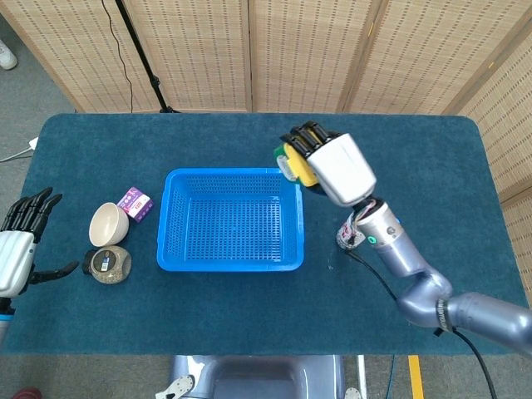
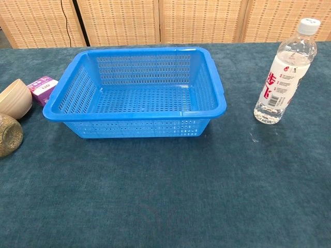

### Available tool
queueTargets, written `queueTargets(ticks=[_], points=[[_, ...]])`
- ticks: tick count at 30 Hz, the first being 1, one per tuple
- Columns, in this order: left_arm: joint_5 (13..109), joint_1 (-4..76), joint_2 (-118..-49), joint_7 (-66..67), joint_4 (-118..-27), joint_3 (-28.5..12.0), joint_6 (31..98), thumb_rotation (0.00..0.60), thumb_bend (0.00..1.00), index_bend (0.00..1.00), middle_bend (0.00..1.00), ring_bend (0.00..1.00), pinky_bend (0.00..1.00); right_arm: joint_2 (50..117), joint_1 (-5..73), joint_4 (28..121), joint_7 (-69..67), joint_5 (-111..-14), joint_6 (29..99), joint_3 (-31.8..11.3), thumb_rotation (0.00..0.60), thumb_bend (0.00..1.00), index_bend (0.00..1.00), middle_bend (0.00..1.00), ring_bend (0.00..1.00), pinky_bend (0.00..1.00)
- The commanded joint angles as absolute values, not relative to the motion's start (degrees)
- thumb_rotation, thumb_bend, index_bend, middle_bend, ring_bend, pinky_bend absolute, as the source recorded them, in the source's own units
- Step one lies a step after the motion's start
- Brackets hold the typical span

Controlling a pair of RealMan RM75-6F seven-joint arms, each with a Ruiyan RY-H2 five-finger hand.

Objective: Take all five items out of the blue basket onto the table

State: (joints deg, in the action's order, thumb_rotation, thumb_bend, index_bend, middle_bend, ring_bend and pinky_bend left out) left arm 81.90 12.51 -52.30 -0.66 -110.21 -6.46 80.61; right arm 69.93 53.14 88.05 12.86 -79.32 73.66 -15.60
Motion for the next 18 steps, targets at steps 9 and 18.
queueTargets(ticks=[9, 18], points=[[83.14, 12.1, -52.12, -0.97, -110.21, -6.26, 81.42, 0.6, 0.05, 0.0, 0.0, 0.0, 0.0, 59.19, 45.03, 84.19, 6.95, -75.75, 72.02, -15.01, 0.6, 0.23, 0.47, 0.52, 0.53, 0.69], [83.29, 11.83, -52.15, -0.57, -110.34, -6.23, 81.85, 0.6, 0.05, 0.0, 0.0, 0.0, 0.0, 62.5, 44.37, 68.7, -3.48, -73.84, 60.14, -11.11, 0.6, 0.23, 0.48, 0.52, 0.53, 0.69]])
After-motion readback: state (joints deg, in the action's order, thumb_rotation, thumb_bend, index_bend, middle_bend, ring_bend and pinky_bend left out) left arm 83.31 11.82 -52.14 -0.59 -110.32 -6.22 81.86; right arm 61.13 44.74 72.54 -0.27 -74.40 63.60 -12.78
